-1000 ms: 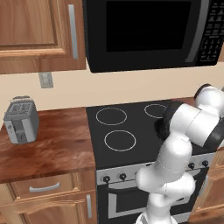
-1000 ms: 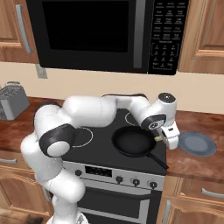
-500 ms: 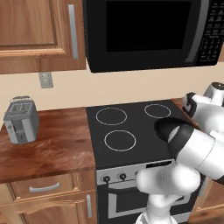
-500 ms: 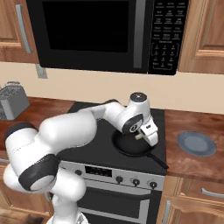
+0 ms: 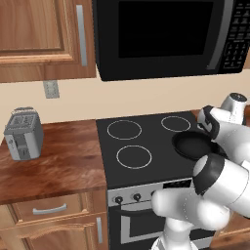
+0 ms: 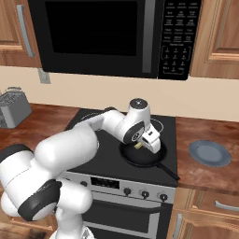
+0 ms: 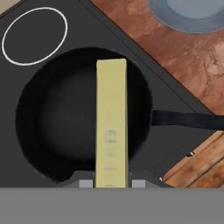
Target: Pick up the butter stick and place it in the pan. Then turn on the burner for the pan.
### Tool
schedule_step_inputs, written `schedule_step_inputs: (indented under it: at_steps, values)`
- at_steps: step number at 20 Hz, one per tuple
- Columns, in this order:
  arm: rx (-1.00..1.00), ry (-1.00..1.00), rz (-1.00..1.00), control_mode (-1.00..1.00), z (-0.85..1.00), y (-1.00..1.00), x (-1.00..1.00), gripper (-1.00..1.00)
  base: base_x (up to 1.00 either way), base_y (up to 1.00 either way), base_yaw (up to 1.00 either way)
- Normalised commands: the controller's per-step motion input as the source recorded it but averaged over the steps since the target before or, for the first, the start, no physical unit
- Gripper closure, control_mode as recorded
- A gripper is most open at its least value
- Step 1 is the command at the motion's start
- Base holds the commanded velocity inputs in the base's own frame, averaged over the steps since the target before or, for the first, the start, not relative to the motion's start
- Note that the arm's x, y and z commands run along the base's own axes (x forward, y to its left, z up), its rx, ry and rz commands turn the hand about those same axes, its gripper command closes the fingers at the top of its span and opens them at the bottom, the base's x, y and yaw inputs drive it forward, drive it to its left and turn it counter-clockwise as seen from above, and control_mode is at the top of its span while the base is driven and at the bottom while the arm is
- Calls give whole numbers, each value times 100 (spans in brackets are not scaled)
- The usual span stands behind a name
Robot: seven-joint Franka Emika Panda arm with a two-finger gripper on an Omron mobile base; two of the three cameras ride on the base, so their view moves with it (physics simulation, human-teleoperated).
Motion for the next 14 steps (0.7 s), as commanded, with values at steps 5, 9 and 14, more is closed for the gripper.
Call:
schedule_step_inputs:
  at_steps: [5, 9, 14]
  values:
    - [0, 3, 10, -100, 0, 23, 0, 100, 0, 0, 0]
    - [0, 0, 3, -100, 0, 12, 1, 100, 0, 0, 0]
    - [-4, 0, 0, -100, -19, 3, 9, 100, 0, 0, 0]
